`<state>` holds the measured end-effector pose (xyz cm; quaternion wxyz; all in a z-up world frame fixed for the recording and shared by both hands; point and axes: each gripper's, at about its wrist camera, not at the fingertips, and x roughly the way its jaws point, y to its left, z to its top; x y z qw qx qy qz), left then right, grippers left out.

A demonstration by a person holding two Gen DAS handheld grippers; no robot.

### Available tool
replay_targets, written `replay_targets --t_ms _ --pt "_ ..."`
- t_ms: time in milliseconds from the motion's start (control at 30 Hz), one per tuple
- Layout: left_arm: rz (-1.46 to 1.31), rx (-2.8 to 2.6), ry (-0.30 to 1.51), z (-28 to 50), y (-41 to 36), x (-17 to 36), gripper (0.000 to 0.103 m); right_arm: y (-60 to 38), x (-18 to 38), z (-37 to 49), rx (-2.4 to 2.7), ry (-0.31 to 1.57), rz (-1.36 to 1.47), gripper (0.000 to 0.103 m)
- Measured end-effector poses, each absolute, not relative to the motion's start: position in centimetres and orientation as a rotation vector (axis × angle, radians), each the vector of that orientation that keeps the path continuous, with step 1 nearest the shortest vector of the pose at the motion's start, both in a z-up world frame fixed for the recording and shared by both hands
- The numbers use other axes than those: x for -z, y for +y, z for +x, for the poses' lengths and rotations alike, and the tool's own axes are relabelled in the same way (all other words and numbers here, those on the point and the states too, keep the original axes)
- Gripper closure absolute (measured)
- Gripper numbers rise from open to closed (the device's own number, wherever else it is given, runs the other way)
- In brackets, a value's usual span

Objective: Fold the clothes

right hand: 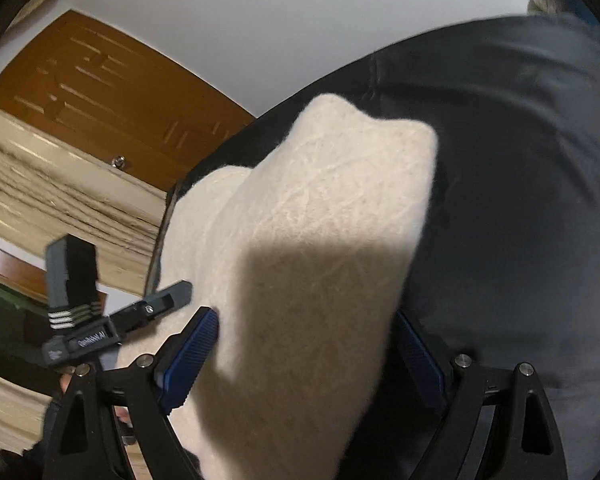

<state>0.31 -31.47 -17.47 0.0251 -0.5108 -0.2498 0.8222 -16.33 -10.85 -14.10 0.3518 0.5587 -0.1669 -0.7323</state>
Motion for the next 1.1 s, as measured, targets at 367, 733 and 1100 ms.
replay_targets --t_ms 367,733,1100 --pt "-1.569 -2.407 -0.876 0.2 -31.7 18.3 0.014 -13.4 15.8 -17.2 1.818 -0.453 1.485 0.004" --pt "-1.571 -2.327 -0.869 0.5 -27.5 17.5 0.043 -11.8 13.0 -15.9 1.844 -0.410 1.400 0.042" --pt "-1.582 -2.281 -0.785 1.0 -19.9 15.6 0.047 -4.0 10.5 -13.0 1.958 -0.414 1.364 0.044"
